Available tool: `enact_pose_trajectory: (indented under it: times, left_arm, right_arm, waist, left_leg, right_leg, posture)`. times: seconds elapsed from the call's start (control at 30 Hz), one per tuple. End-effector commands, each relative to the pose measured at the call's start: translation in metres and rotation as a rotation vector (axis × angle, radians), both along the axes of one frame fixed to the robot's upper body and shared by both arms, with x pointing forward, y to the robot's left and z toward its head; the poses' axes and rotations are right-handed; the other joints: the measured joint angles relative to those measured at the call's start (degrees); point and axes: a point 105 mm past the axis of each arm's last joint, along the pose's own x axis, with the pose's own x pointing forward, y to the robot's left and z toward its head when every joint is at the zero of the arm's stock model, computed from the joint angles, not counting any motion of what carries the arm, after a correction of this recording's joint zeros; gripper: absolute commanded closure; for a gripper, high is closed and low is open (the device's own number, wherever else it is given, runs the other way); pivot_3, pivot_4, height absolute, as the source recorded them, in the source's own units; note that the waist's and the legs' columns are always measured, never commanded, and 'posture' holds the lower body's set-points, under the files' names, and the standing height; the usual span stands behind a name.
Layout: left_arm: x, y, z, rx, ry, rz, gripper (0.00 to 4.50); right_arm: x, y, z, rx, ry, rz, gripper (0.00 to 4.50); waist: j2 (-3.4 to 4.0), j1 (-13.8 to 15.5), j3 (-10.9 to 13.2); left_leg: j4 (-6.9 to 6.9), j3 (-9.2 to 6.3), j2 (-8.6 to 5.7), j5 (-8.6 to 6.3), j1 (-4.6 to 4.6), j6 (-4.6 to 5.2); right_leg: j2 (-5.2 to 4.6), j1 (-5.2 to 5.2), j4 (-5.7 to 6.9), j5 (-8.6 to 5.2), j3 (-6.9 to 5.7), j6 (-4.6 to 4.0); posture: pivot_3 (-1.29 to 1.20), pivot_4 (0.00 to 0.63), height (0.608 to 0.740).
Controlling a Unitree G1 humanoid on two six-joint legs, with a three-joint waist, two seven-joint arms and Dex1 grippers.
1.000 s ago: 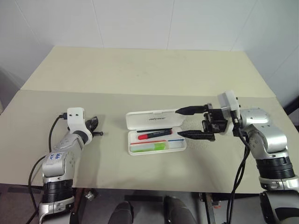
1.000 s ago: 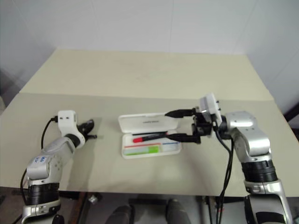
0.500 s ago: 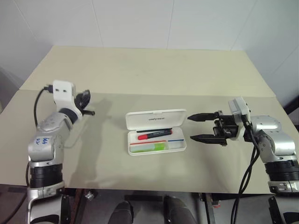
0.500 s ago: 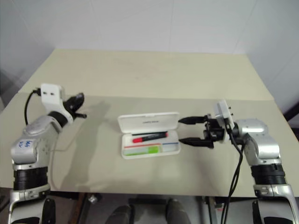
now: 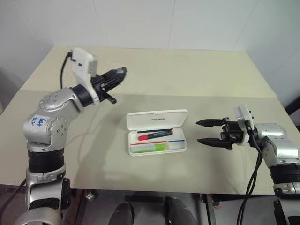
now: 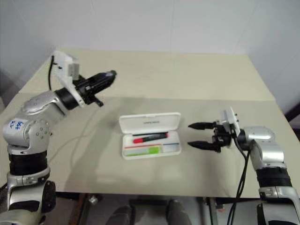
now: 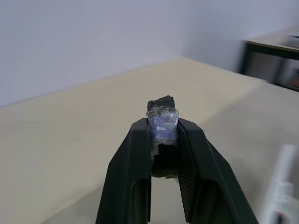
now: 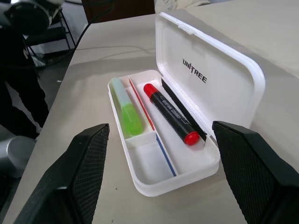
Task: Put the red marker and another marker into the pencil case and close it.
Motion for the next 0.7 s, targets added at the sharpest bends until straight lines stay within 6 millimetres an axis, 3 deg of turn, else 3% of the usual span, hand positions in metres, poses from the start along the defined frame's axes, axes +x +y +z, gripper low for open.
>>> enact_pose_trajectory:
  times: [0.03,0.23,0.37,0.6,0.7]
  left_arm:
    - [-0.025,-0.033,0.006,0.053,-0.027,-0.210,4.10]
    - [-0.048,-0.075,-0.011,0.097,0.088,-0.444,4.10]
    - [-0.059,-0.098,-0.045,0.212,0.228,-0.551,4.10]
    - [-0.051,-0.113,-0.099,0.371,0.371,-0.545,4.10]
    - [-0.032,-0.119,-0.113,0.395,0.392,-0.479,4.10]
  right_arm:
    - [-0.009,-0.005,0.003,-0.022,-0.028,0.064,0.00]
    - [-0.011,-0.016,-0.002,-0.032,-0.031,0.036,0.00]
    - [-0.008,-0.019,-0.004,-0.038,-0.040,0.004,0.00]
    - [-0.004,-0.014,-0.005,-0.024,-0.058,-0.017,0.00]
    - [-0.003,-0.014,-0.006,-0.019,-0.063,-0.029,0.00]
  waist:
    - [0.00,-0.17,0.00]
    - [0.02,-0.06,0.02]
    - [0.03,-0.14,0.02]
    - [0.05,-0.22,0.03]
    - [0.05,-0.03,0.03]
  left_leg:
    - [-0.01,0.00,0.00,0.00,0.01,0.00]
    - [0.00,0.00,0.00,0.00,0.00,0.00]
    - [0.02,0.00,0.00,0.00,0.02,0.00]
    - [0.04,0.01,0.00,0.00,0.05,0.00]
    - [0.06,0.03,-0.02,0.01,0.06,0.01]
  right_leg:
    - [0.00,0.00,0.00,0.00,0.00,0.01]
    - [0.00,-0.01,0.00,-0.01,0.02,0.01]
    - [0.02,0.01,0.01,-0.01,0.03,0.02]
    - [0.04,0.01,0.04,-0.01,0.07,0.02]
    - [0.04,0.02,0.05,-0.01,0.09,0.02]
  posture:
    - [0.00,0.150,0.740]
    - [0.00,0.150,0.740]
    - [0.00,0.150,0.740]
    - [0.00,0.150,0.740]
    - [0.00,0.150,0.740]
